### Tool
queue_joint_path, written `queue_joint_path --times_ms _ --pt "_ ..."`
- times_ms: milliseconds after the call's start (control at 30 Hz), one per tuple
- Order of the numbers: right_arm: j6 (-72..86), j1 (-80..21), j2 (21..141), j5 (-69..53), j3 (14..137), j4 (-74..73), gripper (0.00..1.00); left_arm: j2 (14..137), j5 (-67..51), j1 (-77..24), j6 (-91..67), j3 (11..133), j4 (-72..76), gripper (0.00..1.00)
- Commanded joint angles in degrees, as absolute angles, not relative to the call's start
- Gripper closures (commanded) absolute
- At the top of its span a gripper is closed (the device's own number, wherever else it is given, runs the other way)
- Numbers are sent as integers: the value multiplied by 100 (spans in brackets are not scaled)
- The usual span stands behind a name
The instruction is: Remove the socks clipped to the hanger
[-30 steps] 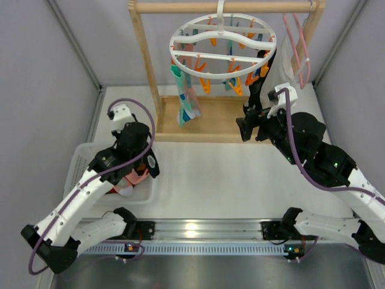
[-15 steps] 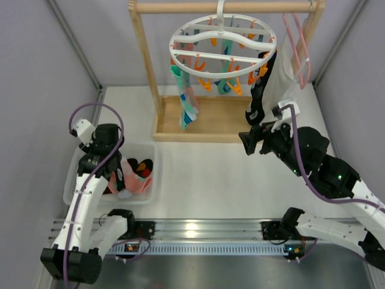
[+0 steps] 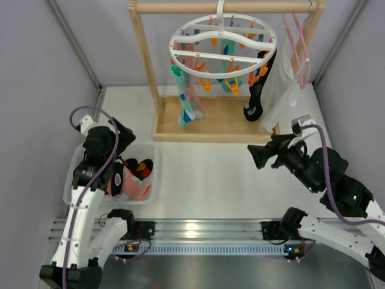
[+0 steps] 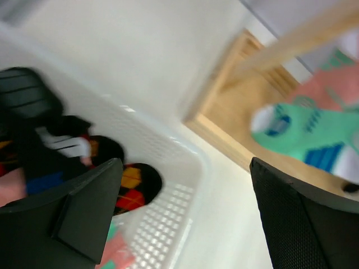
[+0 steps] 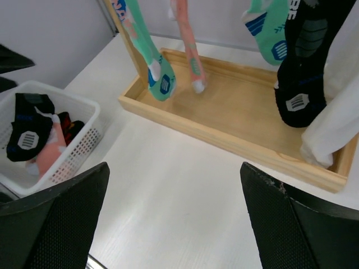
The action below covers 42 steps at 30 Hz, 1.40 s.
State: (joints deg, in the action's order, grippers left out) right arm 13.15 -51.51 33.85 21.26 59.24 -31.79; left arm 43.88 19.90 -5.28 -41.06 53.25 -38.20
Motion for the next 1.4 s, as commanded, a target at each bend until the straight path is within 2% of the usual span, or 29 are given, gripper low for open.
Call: queue_joint_path --times_ms 0,67,100,200,300,500,800,867,900,933,967,1133,1367 --pt "1503 -5098 3017 1671 5643 -2681 3 5033 -210 -867 -3700 5440 -2331 2" --pt "1520 -5098 2666 1328 5371 -2497 1 5307 515 -1491 -3439 5651 -1892 2" --pt "1521 -5098 2559 1231 5274 -2339 1 5596 875 -2399 -3280 5756 -1690 2" --pt "1608 -5106 2189 976 5063 -2311 1 6219 1764 -3791 -2839 6055 -1014 2" --pt "1714 -5106 1934 1019 4975 -2425 1 6809 2512 -4279 -2743 6108 -320 2" --pt "1767 -5115 1714 967 4948 -2724 1 8118 4673 -4702 -2418 6582 165 2" --pt "1609 -5106 1854 554 4781 -2628 0 9183 5369 -4492 -1495 7013 1274 2" --pt "1591 -5106 1924 422 4711 -2584 1 9290 5256 -4421 -1363 7145 1327 11" --pt "1573 -5106 1942 387 4694 -2480 1 9377 5204 -4351 -1354 7189 1345 20" --pt "1582 -5115 1960 335 4641 -2426 1 9404 5160 -4333 -1327 7207 1362 44" --pt "1582 -5107 1986 299 4615 -2382 1 9422 5098 -4324 -1310 7251 1362 58" --pt "1617 -5106 2065 184 4675 -2180 1 9396 4957 -4333 -1327 7242 1397 100" --pt "1898 -5106 2057 615 5185 -1969 1 9185 5545 -5008 -880 7216 1371 100"
